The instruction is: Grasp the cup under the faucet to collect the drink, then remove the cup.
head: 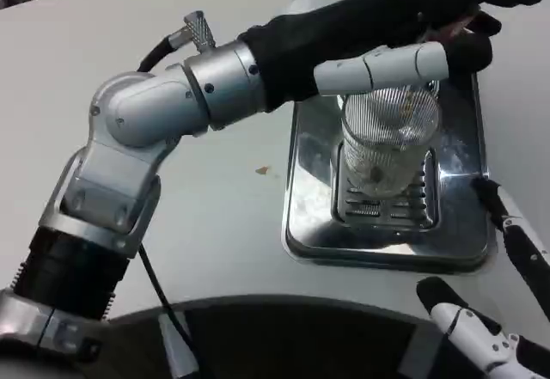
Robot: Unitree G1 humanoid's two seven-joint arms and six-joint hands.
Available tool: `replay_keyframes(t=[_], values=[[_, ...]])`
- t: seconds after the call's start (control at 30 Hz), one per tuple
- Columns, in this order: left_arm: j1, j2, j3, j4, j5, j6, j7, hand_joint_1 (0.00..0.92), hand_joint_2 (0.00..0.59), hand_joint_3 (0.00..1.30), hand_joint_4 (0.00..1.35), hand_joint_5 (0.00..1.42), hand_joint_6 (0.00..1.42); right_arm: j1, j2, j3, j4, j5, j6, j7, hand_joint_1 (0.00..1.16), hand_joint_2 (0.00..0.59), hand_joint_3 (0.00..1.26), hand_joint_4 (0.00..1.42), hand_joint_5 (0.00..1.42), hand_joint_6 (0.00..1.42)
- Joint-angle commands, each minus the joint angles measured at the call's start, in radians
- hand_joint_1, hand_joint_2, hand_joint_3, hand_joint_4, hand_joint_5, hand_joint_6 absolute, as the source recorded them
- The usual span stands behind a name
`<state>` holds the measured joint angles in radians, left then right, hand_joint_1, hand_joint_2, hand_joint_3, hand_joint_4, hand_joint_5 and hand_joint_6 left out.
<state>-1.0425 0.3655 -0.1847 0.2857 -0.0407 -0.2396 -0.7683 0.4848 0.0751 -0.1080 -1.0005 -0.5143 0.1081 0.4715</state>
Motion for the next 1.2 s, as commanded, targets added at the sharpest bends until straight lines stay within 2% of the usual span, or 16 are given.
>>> replay_keyframes(t=[0.03,0.23,0.47,0.67,0.83,1.2], values=[[0.009,0.013,-0.039,0.008,0.037,-0.025,-0.048,0.0,0.081,0.13,0.03,0.13,0.18,-0.004,-0.013,0.011,0.096,0.065,-0.055,-0.114,0.46,0.302,0.0,0.0,0.0,0.0],[0.007,0.018,-0.049,0.003,0.044,-0.034,-0.051,0.0,0.08,0.13,0.03,0.13,0.18,-0.022,-0.052,0.031,0.196,0.093,-0.154,-0.24,0.53,0.29,0.0,0.0,0.0,0.0],[0.0,0.02,-0.051,-0.006,0.045,-0.032,-0.049,0.0,0.08,0.13,0.03,0.12,0.18,-0.097,-0.078,0.053,0.307,0.094,-0.194,-0.347,0.57,0.278,0.0,0.0,0.0,0.0],[0.001,0.026,-0.049,-0.019,0.044,-0.029,-0.048,0.0,0.087,0.13,0.03,0.12,0.18,-0.157,-0.106,0.064,0.377,0.099,-0.206,-0.398,0.6,0.252,0.0,0.0,0.0,0.0],[0.006,0.036,-0.044,-0.032,0.041,-0.026,-0.046,0.0,0.089,0.13,0.03,0.12,0.18,-0.221,-0.112,0.081,0.448,0.101,-0.228,-0.447,0.67,0.238,0.0,0.0,0.0,0.0],[0.006,0.048,-0.035,-0.038,0.035,-0.028,-0.045,0.0,0.09,0.13,0.05,0.13,0.18,-0.369,-0.145,0.106,0.57,0.128,-0.247,-0.487,0.8,0.201,0.03,0.07,0.09,0.0]])
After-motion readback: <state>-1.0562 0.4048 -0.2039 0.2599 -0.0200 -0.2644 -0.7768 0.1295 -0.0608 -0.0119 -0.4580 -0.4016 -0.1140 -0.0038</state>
